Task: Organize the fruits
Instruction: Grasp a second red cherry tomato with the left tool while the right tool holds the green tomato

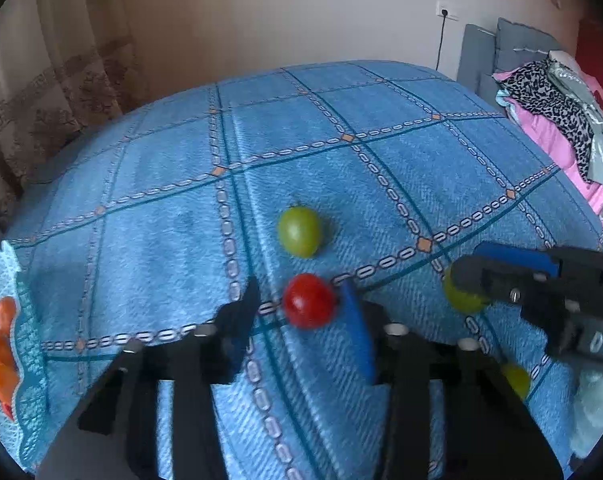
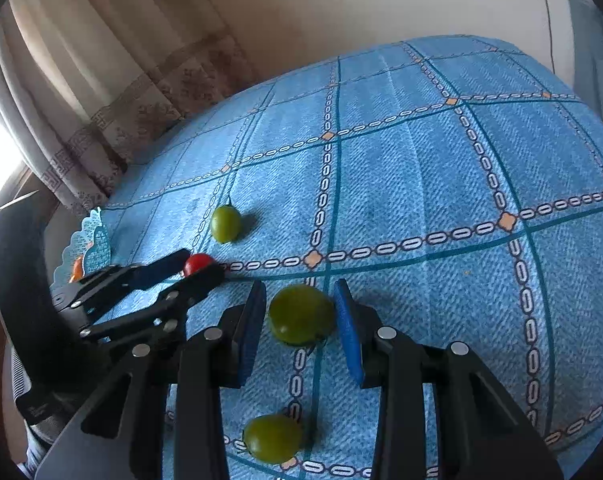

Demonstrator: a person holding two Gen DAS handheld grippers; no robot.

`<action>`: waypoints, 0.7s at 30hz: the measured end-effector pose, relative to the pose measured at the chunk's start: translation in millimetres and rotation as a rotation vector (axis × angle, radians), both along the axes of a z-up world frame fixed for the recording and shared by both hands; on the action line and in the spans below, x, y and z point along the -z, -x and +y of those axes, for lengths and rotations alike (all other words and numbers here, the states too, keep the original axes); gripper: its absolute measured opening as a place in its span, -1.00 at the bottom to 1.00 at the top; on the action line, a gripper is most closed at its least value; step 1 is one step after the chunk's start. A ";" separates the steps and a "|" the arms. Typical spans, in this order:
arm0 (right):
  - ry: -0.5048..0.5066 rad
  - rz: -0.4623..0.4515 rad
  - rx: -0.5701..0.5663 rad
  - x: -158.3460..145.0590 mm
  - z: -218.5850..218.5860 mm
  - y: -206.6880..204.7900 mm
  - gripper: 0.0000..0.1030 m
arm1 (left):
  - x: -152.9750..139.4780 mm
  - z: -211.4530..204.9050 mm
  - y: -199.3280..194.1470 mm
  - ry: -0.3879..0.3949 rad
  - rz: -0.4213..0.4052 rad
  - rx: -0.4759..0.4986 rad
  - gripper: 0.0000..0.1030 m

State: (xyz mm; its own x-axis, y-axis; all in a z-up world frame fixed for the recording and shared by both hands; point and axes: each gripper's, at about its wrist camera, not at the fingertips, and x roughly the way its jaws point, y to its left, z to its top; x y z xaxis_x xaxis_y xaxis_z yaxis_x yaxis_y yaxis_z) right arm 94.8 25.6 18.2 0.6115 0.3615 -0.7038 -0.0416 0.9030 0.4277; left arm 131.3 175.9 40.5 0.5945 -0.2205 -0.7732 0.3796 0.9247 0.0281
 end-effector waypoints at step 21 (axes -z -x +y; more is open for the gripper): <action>0.211 -0.045 -0.039 -2.2 34.5 14.7 0.02 | -16.9 38.6 44.5 0.002 -0.113 -0.108 -0.49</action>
